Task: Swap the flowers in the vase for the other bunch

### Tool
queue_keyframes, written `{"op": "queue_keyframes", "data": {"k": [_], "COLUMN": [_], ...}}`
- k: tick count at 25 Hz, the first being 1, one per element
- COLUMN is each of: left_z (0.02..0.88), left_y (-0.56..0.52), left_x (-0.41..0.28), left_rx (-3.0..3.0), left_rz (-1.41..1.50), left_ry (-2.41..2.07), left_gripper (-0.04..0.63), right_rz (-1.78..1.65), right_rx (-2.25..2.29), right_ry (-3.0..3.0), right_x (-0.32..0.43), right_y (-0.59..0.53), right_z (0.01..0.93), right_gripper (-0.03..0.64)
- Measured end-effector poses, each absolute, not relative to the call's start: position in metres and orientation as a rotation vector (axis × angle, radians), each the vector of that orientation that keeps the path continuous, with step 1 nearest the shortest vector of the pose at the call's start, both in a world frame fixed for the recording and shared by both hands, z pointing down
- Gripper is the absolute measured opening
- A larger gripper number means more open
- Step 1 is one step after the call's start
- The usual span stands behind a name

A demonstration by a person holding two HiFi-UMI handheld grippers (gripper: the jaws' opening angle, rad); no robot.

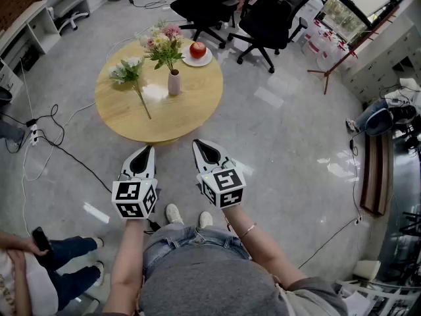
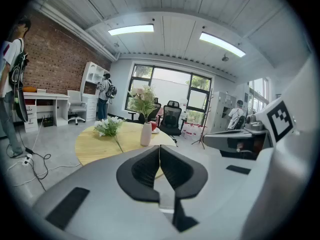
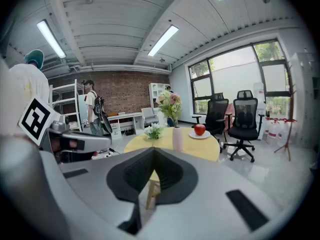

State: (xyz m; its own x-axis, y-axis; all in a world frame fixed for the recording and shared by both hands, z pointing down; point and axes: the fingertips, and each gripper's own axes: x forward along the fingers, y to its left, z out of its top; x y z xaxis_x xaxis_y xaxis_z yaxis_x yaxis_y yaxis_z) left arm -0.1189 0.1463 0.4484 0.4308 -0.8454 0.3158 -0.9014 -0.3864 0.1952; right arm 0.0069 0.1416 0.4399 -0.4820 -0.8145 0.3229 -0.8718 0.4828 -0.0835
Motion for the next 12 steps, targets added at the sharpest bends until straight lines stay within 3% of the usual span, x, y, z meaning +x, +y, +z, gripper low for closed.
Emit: {"op": "queue_keyframes", "data": {"k": [12], "left_z": [0.4507], "left_y": [0.1432], "left_x": [-0.1292], "left_rx": [2.356], "left_rz": [0.213], "left_ry": [-1.468], "left_gripper": [0.018], "right_rz": [0.361], "right_rx": [1.484], "right_ry": [-2.481], "right_x": [-0.0003], "right_y": [0.1423], "right_z": [0.4416], "right_gripper": [0.009]}}
